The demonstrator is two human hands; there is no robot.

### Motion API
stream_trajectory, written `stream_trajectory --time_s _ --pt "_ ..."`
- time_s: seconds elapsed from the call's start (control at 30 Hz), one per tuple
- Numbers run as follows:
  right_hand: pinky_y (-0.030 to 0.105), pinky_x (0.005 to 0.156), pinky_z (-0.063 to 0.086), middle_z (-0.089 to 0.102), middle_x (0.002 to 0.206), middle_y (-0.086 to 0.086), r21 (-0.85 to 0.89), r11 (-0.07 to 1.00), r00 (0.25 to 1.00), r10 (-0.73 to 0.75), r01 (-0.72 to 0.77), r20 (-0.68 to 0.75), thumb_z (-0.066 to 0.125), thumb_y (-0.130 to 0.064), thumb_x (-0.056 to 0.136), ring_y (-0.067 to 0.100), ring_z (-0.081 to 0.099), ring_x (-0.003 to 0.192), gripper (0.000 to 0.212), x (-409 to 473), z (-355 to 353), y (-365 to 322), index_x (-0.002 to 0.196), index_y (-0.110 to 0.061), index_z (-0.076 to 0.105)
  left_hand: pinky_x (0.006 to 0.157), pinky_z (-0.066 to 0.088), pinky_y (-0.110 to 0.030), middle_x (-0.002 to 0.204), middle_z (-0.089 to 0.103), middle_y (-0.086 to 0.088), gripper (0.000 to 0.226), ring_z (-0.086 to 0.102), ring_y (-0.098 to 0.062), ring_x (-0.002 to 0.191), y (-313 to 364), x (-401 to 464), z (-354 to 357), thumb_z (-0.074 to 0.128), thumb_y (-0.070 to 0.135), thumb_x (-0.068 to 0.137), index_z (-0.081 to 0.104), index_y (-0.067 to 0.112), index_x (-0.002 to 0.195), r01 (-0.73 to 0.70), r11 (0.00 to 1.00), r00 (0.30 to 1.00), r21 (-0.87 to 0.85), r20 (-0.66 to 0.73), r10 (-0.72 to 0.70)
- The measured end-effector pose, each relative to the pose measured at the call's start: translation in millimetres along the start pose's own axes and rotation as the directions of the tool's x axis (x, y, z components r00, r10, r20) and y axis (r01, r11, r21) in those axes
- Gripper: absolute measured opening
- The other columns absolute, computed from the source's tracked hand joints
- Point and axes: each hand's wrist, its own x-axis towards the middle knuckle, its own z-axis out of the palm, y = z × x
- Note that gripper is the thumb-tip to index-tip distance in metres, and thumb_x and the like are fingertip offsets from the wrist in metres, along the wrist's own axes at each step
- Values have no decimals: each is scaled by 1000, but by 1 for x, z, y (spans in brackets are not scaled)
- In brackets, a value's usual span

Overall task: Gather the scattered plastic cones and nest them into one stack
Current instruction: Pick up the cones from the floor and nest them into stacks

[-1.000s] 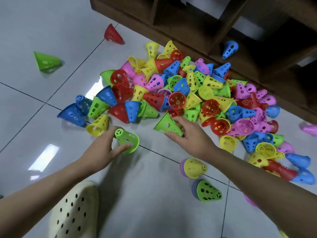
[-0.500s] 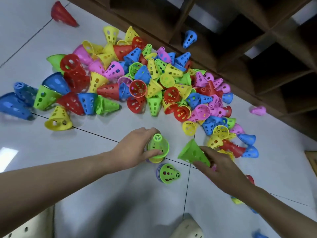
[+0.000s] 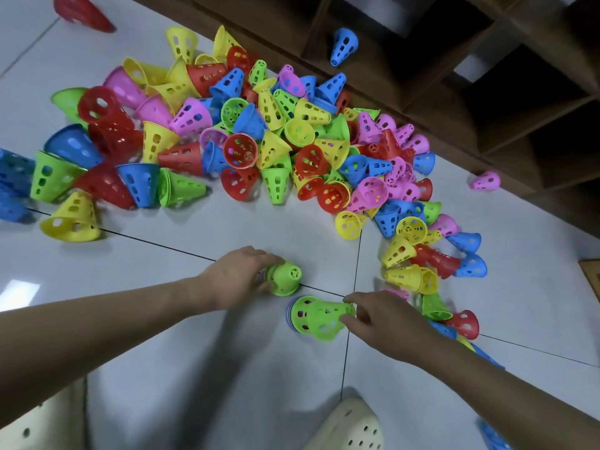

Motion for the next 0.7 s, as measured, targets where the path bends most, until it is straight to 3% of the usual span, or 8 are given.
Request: stream_trajectory --time_s 0.17,0.3,0.5,0.7 --pt "30 68 47 59 62 -11 56 998 1000 11 -12 21 58 -38 96 2 52 64 29 14 5 -1 120 -25 66 98 40 -26 127 64 1 50 57 -24 115 -29 -33 -11 56 45 91 58 20 134 109 994 994 18 -14 -109" --pt "32 68 48 63 65 -8 85 996 1000 -7 7 2 59 -38 94 6 55 69 22 24 5 -7 111 -27 67 97 41 -26 122 58 -1 51 58 -21 111 -53 -64 -25 45 48 87 62 18 125 209 978 959 5 -197 -204" --pt "38 65 51 63 66 -7 132 988 990 -66 82 -122 59 -31 93 11 57 67 7 61 -11 -43 91 -27 65 96 41 -48 134 49 -14 45 51 -35 116 -81 -88 -52 53 36 85 58 16 126 393 914 800 96 -527 -289" --pt "42 65 54 65 68 -1 314 917 956 -177 247 -234 60 -28 90 15 61 66 7 112 -16 -96 87 -25 64 109 27 -53 151 32 -19 53 32 -40 137 -118 -112 -76 57 33 86 49 22 137 657 744 625 121 -638 -449"
